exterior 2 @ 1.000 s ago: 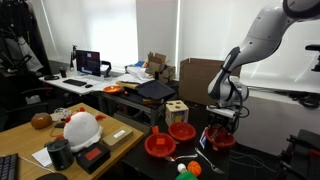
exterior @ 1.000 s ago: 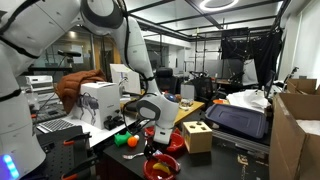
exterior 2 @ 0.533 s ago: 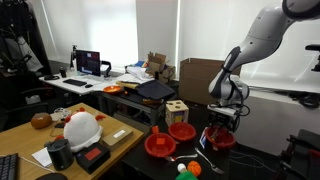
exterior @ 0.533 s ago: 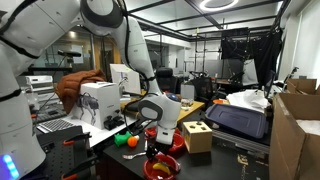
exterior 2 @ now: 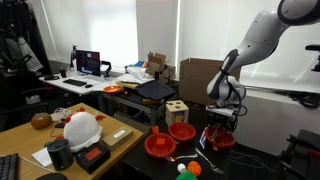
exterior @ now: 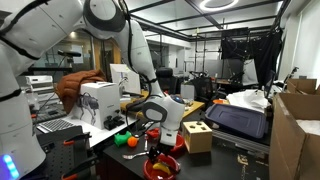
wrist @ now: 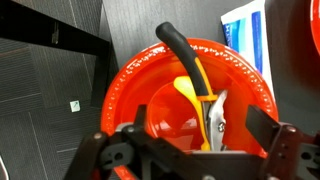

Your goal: Pick up the scissors from the bowl and put it on the table

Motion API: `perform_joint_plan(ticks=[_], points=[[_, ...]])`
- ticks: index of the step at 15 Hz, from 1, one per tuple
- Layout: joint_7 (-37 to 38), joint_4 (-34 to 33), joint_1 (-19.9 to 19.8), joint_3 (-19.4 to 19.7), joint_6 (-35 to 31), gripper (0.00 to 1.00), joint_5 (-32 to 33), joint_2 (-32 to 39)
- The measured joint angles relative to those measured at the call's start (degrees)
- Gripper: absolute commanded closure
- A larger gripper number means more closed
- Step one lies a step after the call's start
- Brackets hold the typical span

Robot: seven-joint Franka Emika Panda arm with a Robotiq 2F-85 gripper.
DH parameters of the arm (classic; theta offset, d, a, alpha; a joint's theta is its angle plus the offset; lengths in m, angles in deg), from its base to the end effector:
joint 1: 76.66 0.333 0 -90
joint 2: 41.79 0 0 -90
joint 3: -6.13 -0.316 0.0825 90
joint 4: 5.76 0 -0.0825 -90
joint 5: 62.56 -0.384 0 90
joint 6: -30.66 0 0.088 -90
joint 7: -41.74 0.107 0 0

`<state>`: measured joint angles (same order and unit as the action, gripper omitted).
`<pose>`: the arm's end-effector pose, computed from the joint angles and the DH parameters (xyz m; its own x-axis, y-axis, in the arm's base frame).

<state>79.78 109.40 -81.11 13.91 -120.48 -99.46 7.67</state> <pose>0.5169 -0.1365 0.0072 0.1189 -0.9677 -0.2221 -0.9876 -0.1383 0.0738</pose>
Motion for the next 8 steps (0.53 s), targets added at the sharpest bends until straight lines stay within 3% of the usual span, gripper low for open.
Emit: perform_joint_plan(ticks=[8], points=[[0.66, -0.94, -0.08, -0.17, 0.49, 0.0, 0.0, 2.14]])
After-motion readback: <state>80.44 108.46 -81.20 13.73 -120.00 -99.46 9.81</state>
